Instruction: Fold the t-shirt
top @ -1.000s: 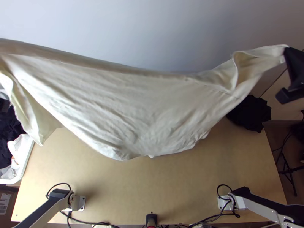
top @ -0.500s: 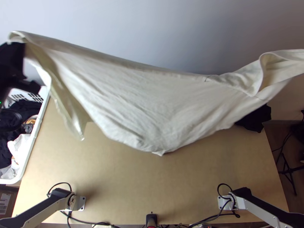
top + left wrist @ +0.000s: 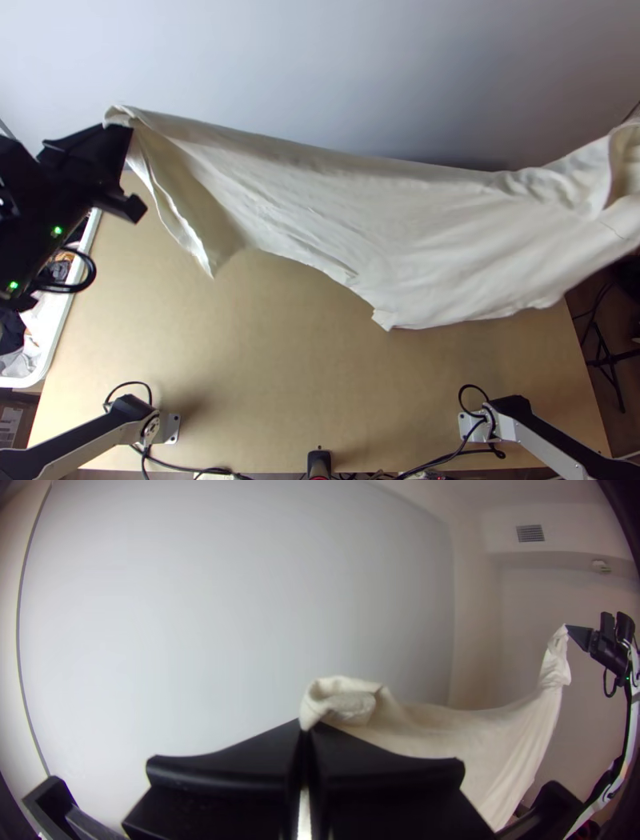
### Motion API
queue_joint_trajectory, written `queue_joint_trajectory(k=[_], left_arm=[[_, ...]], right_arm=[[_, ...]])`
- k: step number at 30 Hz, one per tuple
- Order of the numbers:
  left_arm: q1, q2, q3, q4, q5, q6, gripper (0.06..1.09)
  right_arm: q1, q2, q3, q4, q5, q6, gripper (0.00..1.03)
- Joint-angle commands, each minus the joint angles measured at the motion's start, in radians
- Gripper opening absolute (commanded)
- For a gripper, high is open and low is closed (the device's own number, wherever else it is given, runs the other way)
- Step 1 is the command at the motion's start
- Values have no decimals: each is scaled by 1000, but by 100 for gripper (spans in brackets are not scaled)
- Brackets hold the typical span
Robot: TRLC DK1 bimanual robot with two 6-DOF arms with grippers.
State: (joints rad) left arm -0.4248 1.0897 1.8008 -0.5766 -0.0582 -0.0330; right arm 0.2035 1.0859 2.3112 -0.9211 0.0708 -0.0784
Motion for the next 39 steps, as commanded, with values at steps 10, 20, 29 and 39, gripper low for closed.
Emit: queue_joint_trajectory(k=[10,20,29,39], left_arm=[[-63,-117,112,-167,-32,1,9],[-31,-134,218,-238,-43,-2,9],[-29,-166,91,-353,11,-34,9],[-35,-264,-348,-241,57,-11,9]], right_arm=[[-19,-98,2,-22,-14,-18,3],[-55,-165,-26,-76,-42,0,3],[-61,-188,-121,-104,-69,40,3],[-27,-112,-358,-28,-144,123,3]])
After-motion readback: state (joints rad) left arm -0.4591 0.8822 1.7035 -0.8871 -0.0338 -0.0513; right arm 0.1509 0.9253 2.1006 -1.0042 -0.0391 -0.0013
